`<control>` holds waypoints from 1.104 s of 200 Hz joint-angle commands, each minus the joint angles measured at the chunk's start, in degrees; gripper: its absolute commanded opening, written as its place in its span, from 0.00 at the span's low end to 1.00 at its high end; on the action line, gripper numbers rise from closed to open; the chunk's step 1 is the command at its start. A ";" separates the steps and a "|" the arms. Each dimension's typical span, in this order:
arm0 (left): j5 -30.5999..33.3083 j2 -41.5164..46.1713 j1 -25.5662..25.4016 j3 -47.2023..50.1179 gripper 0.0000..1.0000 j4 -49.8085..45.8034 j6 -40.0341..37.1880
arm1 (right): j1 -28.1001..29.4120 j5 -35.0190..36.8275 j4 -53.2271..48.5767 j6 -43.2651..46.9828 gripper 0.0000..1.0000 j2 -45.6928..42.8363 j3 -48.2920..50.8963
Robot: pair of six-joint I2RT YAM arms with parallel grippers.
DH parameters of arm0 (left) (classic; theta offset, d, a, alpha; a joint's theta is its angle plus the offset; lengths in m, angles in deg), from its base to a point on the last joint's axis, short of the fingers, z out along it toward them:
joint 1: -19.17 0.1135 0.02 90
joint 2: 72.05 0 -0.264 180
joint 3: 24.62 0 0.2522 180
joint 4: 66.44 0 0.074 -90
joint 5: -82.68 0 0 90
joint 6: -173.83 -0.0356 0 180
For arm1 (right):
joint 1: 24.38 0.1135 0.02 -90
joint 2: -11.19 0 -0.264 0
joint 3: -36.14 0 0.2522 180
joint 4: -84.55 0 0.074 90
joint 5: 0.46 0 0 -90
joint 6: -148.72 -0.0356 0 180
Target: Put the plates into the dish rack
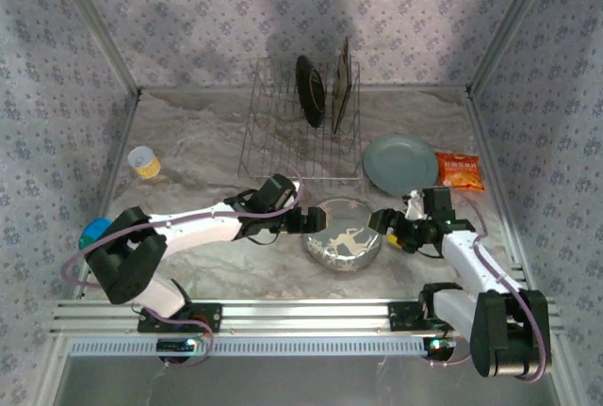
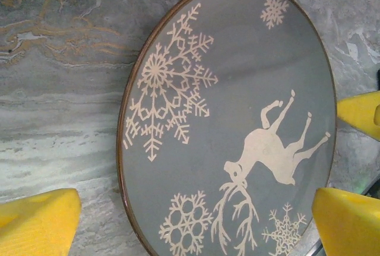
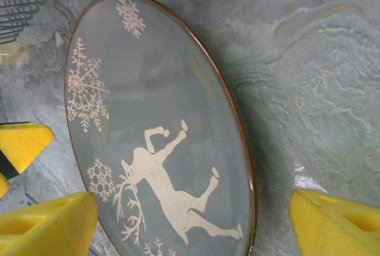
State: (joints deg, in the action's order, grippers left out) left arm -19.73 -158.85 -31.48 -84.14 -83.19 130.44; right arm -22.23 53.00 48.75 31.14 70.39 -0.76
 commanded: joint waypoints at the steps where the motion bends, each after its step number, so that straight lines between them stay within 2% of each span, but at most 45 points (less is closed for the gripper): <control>1: 0.57 -1.70 -0.29 -0.70 0.99 1.61 0.84 | 0.37 -1.09 1.69 1.29 0.85 1.39 0.79; 175: -1.48 -6.94 -0.55 -3.37 0.99 6.62 3.83 | 5.28 -0.10 10.46 -1.67 0.74 7.95 1.14; 221: -1.92 -7.30 -0.87 -3.88 0.99 7.25 4.37 | 5.56 -0.39 12.21 -3.09 0.61 7.55 1.73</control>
State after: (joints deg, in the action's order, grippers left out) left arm -20.45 -165.23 -31.66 -85.95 -77.38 134.28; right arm -16.94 52.98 59.17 29.37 78.10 0.23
